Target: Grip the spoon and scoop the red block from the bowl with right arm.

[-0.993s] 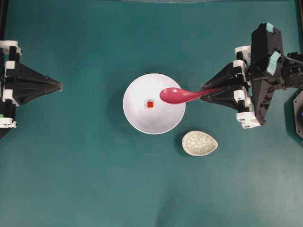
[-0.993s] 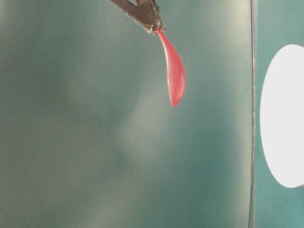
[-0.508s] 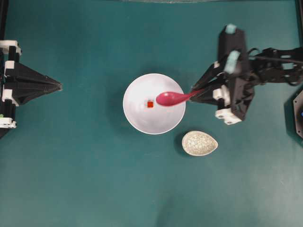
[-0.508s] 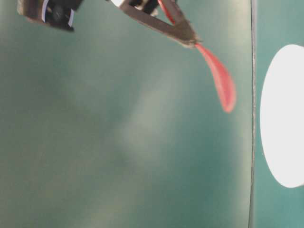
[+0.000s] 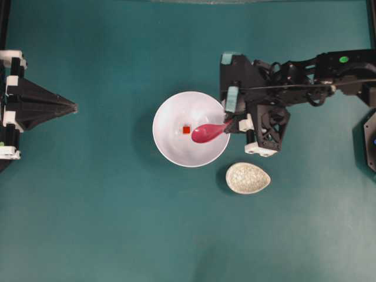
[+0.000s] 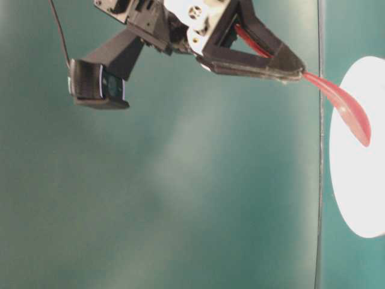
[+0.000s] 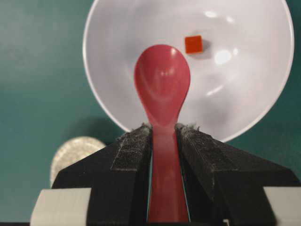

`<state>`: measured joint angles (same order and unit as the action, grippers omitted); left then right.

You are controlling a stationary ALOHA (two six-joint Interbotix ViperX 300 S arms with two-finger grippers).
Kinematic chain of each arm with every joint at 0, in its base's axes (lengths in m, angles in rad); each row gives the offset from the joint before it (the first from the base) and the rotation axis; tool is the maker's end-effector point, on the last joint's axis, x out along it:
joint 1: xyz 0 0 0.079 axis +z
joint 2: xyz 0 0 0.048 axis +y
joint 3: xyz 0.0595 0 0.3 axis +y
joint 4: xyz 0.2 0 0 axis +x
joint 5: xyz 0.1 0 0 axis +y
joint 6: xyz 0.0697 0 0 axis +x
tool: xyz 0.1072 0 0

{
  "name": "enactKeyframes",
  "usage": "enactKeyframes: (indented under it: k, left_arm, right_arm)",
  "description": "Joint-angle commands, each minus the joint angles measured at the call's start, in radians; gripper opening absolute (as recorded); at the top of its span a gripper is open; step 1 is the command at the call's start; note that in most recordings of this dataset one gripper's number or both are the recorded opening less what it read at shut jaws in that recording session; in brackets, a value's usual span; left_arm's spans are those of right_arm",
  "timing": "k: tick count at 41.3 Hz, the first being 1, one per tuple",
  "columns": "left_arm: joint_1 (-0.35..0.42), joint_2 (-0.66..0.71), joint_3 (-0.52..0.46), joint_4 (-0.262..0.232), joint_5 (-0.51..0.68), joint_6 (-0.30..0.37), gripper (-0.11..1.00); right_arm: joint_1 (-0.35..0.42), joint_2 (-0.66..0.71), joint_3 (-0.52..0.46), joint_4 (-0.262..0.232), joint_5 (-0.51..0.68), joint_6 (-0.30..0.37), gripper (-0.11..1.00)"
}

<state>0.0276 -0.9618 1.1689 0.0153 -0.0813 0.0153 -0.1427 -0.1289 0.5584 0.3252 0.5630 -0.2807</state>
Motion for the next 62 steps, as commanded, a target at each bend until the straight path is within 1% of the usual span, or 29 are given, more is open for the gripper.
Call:
enactKeyframes:
  k: [1,20,26,30,42,57,62]
  left_arm:
    - [0.002,0.008,-0.011,0.003,-0.009,0.0,0.0]
    - [0.003,0.009,-0.009,0.003,-0.009,0.002,0.0]
    - [0.003,0.009,-0.011,0.003,-0.009,0.0,0.0]
    - [0.003,0.009,-0.011,0.003,-0.009,0.0,0.0]
    - [0.003,0.009,-0.011,0.003,-0.009,0.0,0.0]
    - [0.003,0.009,-0.011,0.003,-0.009,0.002,0.0]
    - [0.003,0.008,-0.011,0.003,-0.009,0.002,0.0]
  right_arm:
    - [0.0,0.008,-0.038,-0.006,0.005,0.002,0.25]
    - [0.0,0.064,-0.058,-0.006,0.005,0.005,0.25]
    - [0.0,0.078,-0.063,-0.008,0.005,0.032,0.25]
    - [0.0,0.089,-0.063,-0.02,0.005,0.057,0.25]
    - [0.0,0.101,-0.063,-0.051,0.005,0.092,0.25]
    - [-0.002,0.137,-0.078,-0.057,0.0,0.095,0.25]
    - [-0.005,0.156,-0.098,-0.069,-0.002,0.095,0.25]
